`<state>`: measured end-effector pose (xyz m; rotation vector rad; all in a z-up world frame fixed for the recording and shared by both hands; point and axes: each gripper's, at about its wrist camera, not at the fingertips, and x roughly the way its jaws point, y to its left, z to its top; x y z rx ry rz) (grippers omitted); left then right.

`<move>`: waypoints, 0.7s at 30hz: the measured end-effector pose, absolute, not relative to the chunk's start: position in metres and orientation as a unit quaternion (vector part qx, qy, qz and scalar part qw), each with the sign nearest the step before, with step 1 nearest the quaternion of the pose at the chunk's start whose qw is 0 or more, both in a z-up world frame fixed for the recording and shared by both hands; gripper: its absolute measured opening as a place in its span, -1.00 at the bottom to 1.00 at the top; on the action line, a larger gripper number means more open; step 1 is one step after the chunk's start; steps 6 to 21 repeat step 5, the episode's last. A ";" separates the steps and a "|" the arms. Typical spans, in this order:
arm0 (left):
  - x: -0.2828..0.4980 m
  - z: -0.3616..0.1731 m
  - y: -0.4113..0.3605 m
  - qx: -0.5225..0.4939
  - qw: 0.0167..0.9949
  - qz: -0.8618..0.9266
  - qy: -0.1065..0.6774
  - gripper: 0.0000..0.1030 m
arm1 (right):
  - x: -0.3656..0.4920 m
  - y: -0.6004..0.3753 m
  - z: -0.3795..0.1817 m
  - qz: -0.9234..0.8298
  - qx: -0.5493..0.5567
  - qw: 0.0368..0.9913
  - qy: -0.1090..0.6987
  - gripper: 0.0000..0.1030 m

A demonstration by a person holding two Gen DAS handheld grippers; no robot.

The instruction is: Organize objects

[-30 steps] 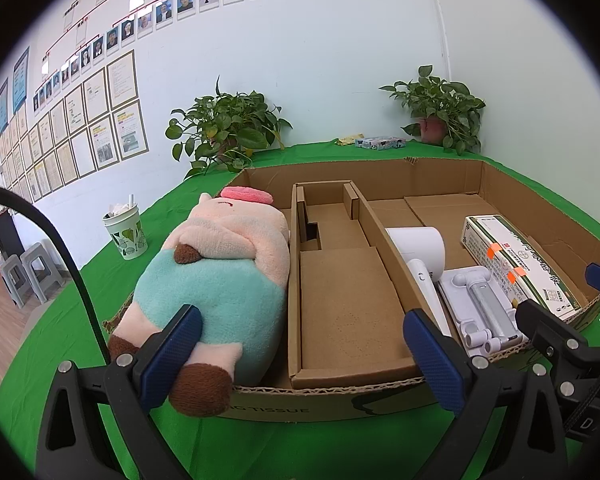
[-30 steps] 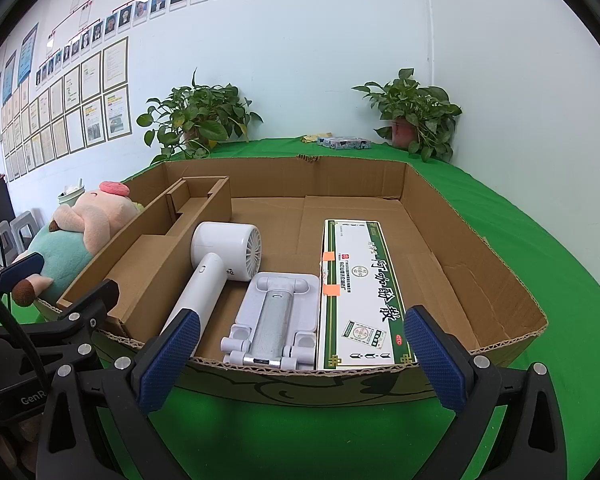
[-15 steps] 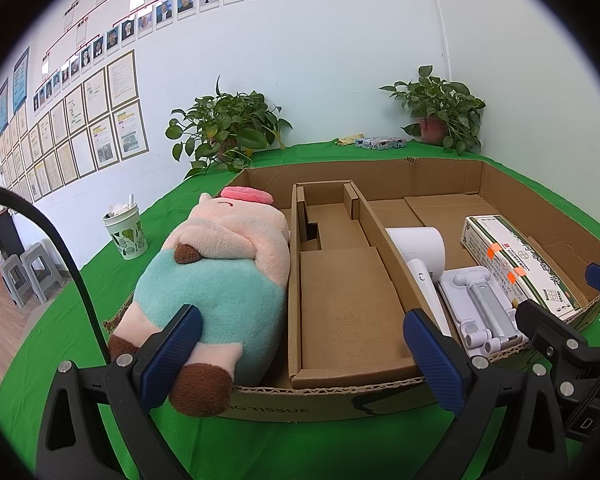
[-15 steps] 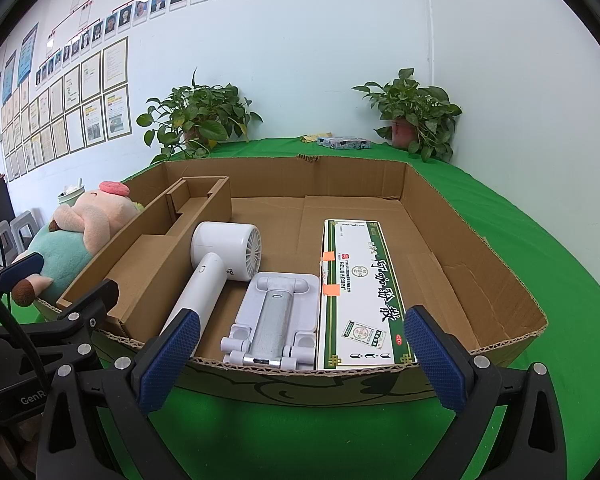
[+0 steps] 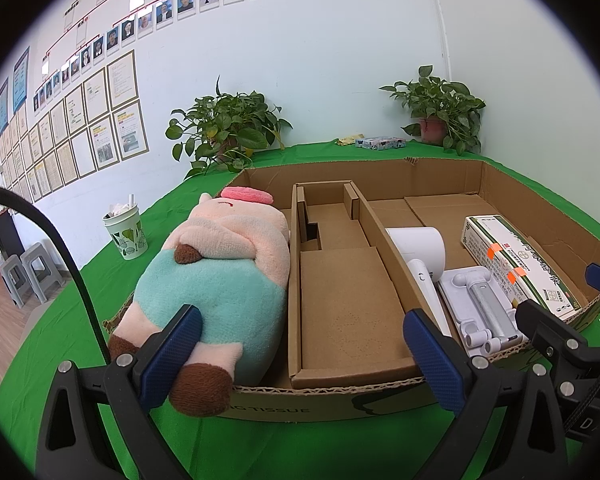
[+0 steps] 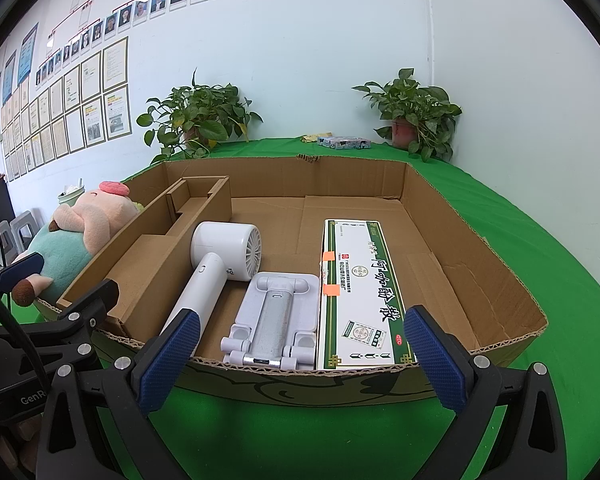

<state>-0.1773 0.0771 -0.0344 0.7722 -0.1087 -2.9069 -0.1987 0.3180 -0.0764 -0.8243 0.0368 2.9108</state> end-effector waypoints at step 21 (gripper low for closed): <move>-0.178 -0.036 0.077 0.256 0.066 -0.964 -0.036 0.95 | -0.199 0.316 -0.077 0.961 -0.272 0.058 0.013 0.99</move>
